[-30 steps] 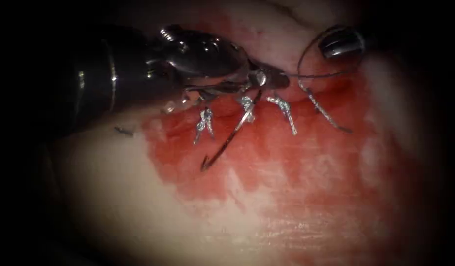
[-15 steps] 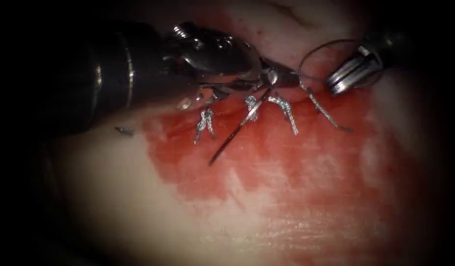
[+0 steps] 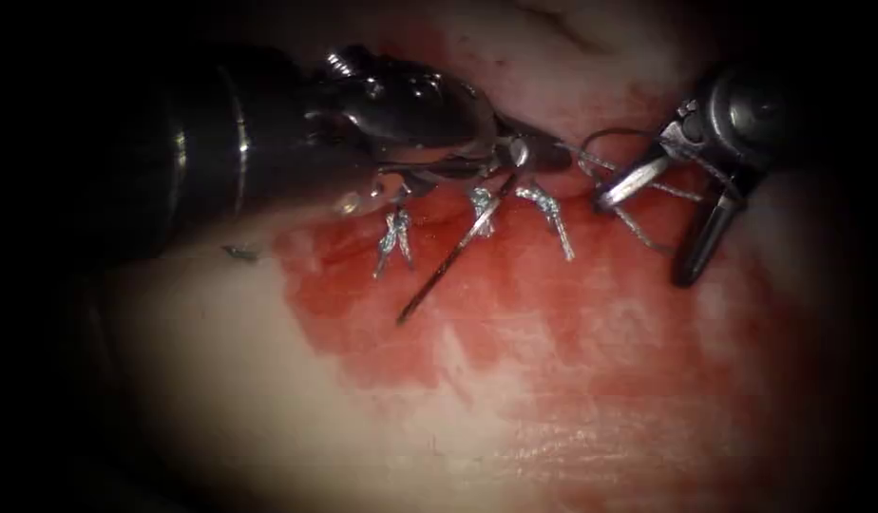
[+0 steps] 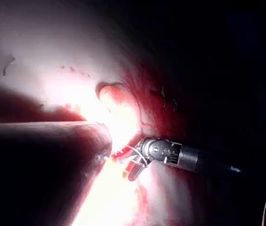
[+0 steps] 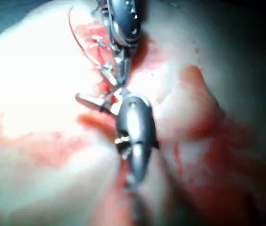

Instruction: Wound Closure

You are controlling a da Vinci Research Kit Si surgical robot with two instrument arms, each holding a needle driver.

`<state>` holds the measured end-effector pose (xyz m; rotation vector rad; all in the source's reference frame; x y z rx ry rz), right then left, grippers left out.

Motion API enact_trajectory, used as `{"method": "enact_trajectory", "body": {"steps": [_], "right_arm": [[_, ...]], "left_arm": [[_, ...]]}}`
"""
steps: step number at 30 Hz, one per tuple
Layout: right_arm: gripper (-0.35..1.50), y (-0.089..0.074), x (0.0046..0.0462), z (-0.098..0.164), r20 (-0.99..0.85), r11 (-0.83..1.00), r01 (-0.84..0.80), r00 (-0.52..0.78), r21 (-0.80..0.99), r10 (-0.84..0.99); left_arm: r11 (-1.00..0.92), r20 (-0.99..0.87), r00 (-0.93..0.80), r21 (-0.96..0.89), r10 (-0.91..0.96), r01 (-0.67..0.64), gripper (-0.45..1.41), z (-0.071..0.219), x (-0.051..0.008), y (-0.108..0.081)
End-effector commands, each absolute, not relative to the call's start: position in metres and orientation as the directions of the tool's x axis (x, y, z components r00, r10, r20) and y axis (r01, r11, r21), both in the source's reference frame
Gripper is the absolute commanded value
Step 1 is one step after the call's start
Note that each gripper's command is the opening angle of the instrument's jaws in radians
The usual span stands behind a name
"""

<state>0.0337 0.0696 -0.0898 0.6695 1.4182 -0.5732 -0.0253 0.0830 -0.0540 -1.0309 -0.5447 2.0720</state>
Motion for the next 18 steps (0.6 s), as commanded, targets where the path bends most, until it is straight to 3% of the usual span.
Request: {"method": "enact_trajectory", "body": {"steps": [1,11,18], "right_arm": [[1.4,0.0696,0.0344,-0.0896,-0.997,0.696,0.714,0.075,0.074,0.029],[1.4,0.0683,0.0329,-0.0884,-0.993,0.657,0.75,0.118,0.071,-0.028],[1.21,0.0686,0.0331,-0.0872,-0.99,0.664,0.746,0.132,0.059,-0.059]], "left_arm": [[-0.634,-0.495,-0.397,-0.642,0.772,-0.431,-0.35,-0.0537,-0.0258,0.0836],[-0.636,-0.494,-0.403,-0.641,0.77,-0.43,-0.35,-0.0535,-0.026,0.0834],[-0.636,-0.492,-0.405,-0.64,0.77,-0.431,-0.35,-0.0534,-0.0263,0.0834]]}}
